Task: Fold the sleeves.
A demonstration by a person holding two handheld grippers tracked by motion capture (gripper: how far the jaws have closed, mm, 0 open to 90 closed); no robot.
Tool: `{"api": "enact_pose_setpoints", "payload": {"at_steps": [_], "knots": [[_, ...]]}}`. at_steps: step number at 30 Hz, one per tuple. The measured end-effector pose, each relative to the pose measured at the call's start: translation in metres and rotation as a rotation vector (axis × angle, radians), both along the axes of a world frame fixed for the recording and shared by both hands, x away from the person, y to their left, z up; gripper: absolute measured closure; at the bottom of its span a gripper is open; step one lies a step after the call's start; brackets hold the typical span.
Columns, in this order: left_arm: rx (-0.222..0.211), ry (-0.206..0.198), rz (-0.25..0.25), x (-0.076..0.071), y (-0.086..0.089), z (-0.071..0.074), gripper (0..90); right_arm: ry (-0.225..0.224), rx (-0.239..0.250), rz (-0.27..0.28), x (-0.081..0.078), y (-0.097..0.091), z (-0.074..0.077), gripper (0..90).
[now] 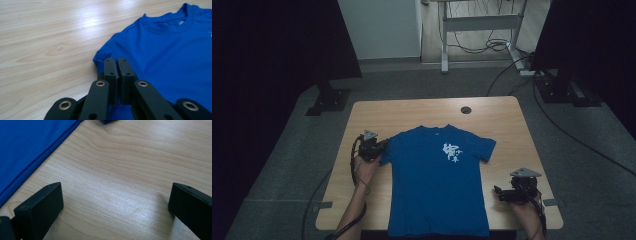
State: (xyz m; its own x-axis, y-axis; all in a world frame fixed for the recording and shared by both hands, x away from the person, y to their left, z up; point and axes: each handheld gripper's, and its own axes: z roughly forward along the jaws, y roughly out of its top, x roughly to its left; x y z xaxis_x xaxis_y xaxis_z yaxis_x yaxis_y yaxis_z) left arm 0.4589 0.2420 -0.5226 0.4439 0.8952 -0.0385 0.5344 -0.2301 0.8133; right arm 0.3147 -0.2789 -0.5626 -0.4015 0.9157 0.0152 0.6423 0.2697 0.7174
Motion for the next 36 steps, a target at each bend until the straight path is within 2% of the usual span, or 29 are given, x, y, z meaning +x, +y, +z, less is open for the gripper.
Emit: {"api": "enact_pose_setpoints", "payload": {"at_steps": [6,18,29,36], "knots": [[-0.018,-0.002,-0.02,0.0,-0.015,0.003,86.9,0.0,0.0,0.0,0.0,0.0,0.0,0.0],[-0.013,-0.013,-0.055,0.0,-0.042,0.006,86.9,0.0,0.0,0.0,0.0,0.0,0.0,0.0],[0.016,-0.025,-0.09,0.0,-0.072,0.009,86.7,0.0,0.0,0.0,0.0,0.0,0.0,0.0],[0.063,-0.01,-0.103,0.004,-0.094,0.005,85.6,-0.001,0.0,0.0,0.0,0.0,0.0,0.0]]}}
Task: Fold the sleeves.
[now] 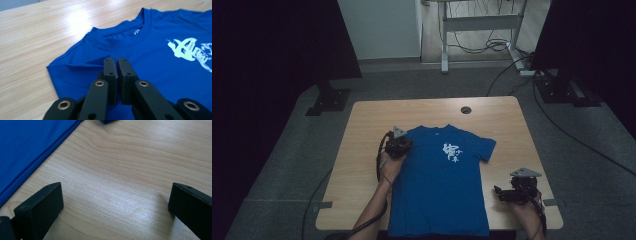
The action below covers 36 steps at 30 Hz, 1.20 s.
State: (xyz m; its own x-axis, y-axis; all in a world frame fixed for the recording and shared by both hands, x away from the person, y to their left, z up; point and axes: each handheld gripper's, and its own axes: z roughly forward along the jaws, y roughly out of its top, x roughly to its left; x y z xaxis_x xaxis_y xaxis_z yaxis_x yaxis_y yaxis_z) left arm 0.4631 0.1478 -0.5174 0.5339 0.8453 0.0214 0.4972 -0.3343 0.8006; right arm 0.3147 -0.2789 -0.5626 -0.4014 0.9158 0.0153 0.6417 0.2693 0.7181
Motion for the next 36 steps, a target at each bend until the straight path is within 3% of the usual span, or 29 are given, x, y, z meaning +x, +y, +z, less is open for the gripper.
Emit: {"api": "enact_pose_setpoints", "payload": {"at_steps": [5,10,13,16,20,27,36], "knots": [[0.034,0.023,-0.012,0.005,-0.012,-0.009,84.1,0.0,0.0,0.002,0.0,0.0,0.0,0.0],[0.104,0.057,-0.04,0.011,-0.021,-0.024,78.9,0.0,-0.001,0.006,0.0,0.0,0.0,0.0],[0.084,0.069,-0.054,0.011,-0.019,-0.027,69.3,0.0,0.0,0.006,0.0,0.0,0.0,0.0],[0.094,0.035,-0.064,0.005,-0.016,-0.02,60.6,0.0,-0.001,0.009,0.0,0.0,0.0,0.0],[0.075,0.011,-0.055,0.0,-0.003,-0.007,54.4,0.0,-0.001,0.009,0.0,0.0,0.0,0.0],[0.005,0.031,-0.013,-0.006,0.034,0.004,48.6,0.0,-0.002,0.01,0.0,0.0,0.0,0.0],[-0.056,0.042,0.003,-0.016,0.061,0.008,43.7,0.0,-0.002,0.009,0.0,0.0,0.0,0.0]]}}
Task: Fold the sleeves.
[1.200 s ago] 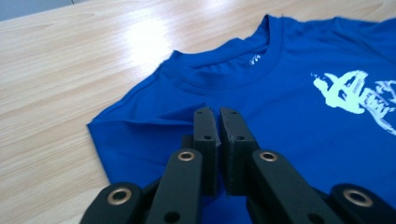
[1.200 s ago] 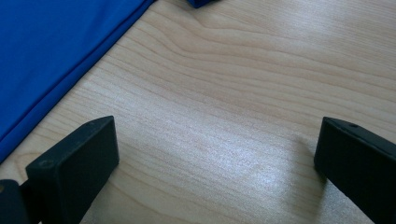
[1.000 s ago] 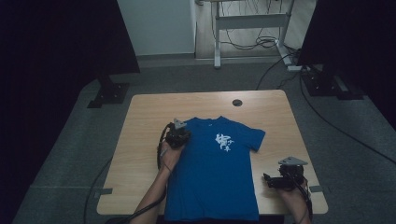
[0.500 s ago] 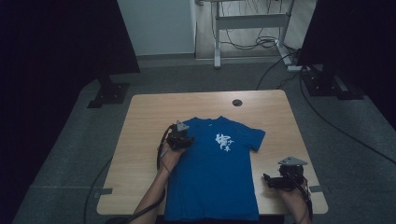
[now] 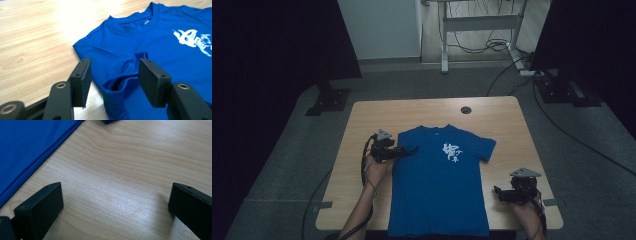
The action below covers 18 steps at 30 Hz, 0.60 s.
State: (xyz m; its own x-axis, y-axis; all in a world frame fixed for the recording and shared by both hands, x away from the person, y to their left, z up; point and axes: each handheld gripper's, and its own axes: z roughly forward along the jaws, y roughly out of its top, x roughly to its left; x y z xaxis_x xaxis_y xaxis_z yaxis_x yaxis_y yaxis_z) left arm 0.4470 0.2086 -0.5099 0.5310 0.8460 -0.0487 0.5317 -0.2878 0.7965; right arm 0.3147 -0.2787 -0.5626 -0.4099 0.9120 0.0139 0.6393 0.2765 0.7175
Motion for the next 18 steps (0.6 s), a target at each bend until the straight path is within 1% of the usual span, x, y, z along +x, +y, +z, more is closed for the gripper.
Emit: {"api": "enact_pose_setpoints", "payload": {"at_steps": [1,2,3,4,5,6,7,8,9,10,12,14,15,16,18], "knots": [[-0.01,0.012,-0.001,0.001,0.003,-0.002,43.4,0.0,0.0,0.0,0.0,0.0,0.0,0.0],[-0.01,0.012,-0.001,0.001,0.003,-0.002,45.7,0.0,0.0,0.0,0.0,0.0,0.0,0.0],[-0.01,0.012,-0.001,0.001,0.003,-0.002,45.7,0.0,0.0,0.0,0.0,0.0,0.0,0.0],[-0.014,0.022,-0.002,0.002,0.003,-0.004,45.7,0.0,0.0,0.0,0.0,0.0,0.0,0.0],[-0.02,0.033,-0.007,0.002,0.003,-0.005,49.0,0.0,0.0,0.0,0.0,0.0,0.0,0.0],[-0.029,0.043,-0.016,0.003,0.002,-0.007,54.5,0.0,0.0,0.0,0.0,0.0,0.0,0.0],[-0.029,0.048,-0.018,0.003,0.001,-0.009,58.6,0.0,0.0,0.0,0.0,0.0,0.0,0.0],[-0.028,0.053,-0.024,0.002,-0.001,-0.011,67.6,0.0,0.0,0.0,0.0,0.0,0.0,0.0],[-0.029,0.055,-0.034,0.001,-0.002,-0.012,72.7,0.0,0.0,0.0,0.0,0.0,0.0,0.0],[-0.028,0.053,-0.045,-0.001,-0.004,-0.013,75.3,0.0,0.0,0.0,0.0,0.0,0.0,0.0],[-0.025,0.057,-0.068,-0.005,-0.007,-0.013,77.6,0.0,0.0,0.0,0.0,0.0,0.0,0.0],[-0.016,0.057,-0.092,-0.01,-0.012,-0.015,77.4,0.0,0.0,0.0,0.0,0.0,0.0,0.0],[-0.007,0.062,-0.109,-0.013,-0.014,-0.016,76.6,0.0,0.0,0.0,0.0,0.0,0.0,0.0],[-0.006,0.069,-0.116,-0.015,-0.016,-0.017,76.5,0.0,0.0,0.0,0.0,0.0,0.0,0.0],[0.009,0.079,-0.132,-0.02,-0.019,-0.021,75.3,0.0,0.0,0.0,0.0,0.0,0.0,0.0]]}}
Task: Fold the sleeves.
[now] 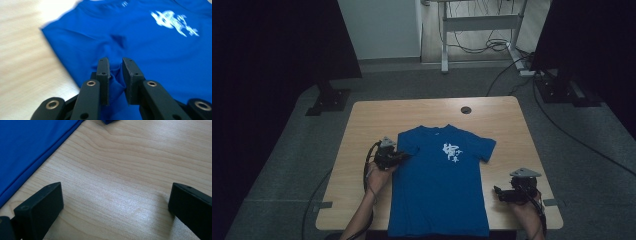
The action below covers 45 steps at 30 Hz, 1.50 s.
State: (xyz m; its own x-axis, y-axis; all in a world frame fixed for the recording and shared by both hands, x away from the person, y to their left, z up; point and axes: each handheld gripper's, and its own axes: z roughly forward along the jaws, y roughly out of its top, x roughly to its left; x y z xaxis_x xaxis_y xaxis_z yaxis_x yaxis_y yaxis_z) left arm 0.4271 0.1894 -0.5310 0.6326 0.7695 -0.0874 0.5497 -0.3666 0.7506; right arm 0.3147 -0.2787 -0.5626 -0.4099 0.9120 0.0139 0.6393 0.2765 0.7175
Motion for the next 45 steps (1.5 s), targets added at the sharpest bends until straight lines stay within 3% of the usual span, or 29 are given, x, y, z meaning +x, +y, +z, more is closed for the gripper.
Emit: {"api": "enact_pose_setpoints", "payload": {"at_steps": [7,10,11,14,18,21,23,27,29,32,34,36,40,45], "knots": [[0.005,0.026,-0.028,-0.012,-0.003,-0.013,71.0,0.0,0.0,0.0,0.0,0.0,0.0,0.0],[-0.025,0.013,-0.038,-0.018,0.0,-0.008,68.5,0.0,0.0,0.0,0.0,0.0,0.0,0.0],[-0.05,-0.015,-0.024,-0.019,0.005,-0.002,67.9,0.0,0.0,0.0,0.0,0.0,0.0,0.0],[-0.066,-0.044,0.007,-0.018,0.011,0.004,63.9,0.0,0.0,0.0,0.0,0.0,0.0,0.0],[-0.083,-0.057,0.098,-0.009,0.026,0.007,60.1,0.0,0.0,0.0,0.0,0.0,0.0,0.0],[-0.071,-0.041,0.137,-0.004,0.032,0.001,58.8,0.0,0.0,0.0,0.0,0.0,0.0,0.0],[-0.04,-0.028,0.145,-0.002,0.032,-0.006,58.2,0.0,0.0,0.0,0.0,0.0,0.0,0.0],[0.025,-0.027,0.136,-0.003,0.027,-0.015,56.4,0.0,0.0,0.0,0.0,0.0,0.0,0.0],[0.059,-0.048,0.128,-0.005,0.024,-0.018,55.4,0.0,0.0,0.0,0.0,0.0,0.0,0.0],[0.075,-0.041,0.135,-0.005,0.024,-0.016,54.1,0.0,0.0,0.0,0.0,0.0,0.0,0.0],[0.069,-0.047,0.138,-0.004,0.026,-0.015,49.8,0.0,0.0,0.0,0.0,0.0,0.0,0.0],[0.029,-0.056,0.132,-0.004,0.027,-0.014,42.3,0.0,0.0,0.0,0.0,0.0,0.0,0.0],[0.031,-0.068,0.125,-0.004,0.025,-0.011,30.9,0.0,0.0,0.0,0.0,0.0,0.0,0.0],[-0.006,-0.073,0.099,-0.007,0.023,-0.004,22.6,0.0,0.0,0.0,0.0,0.0,0.0,0.0]]}}
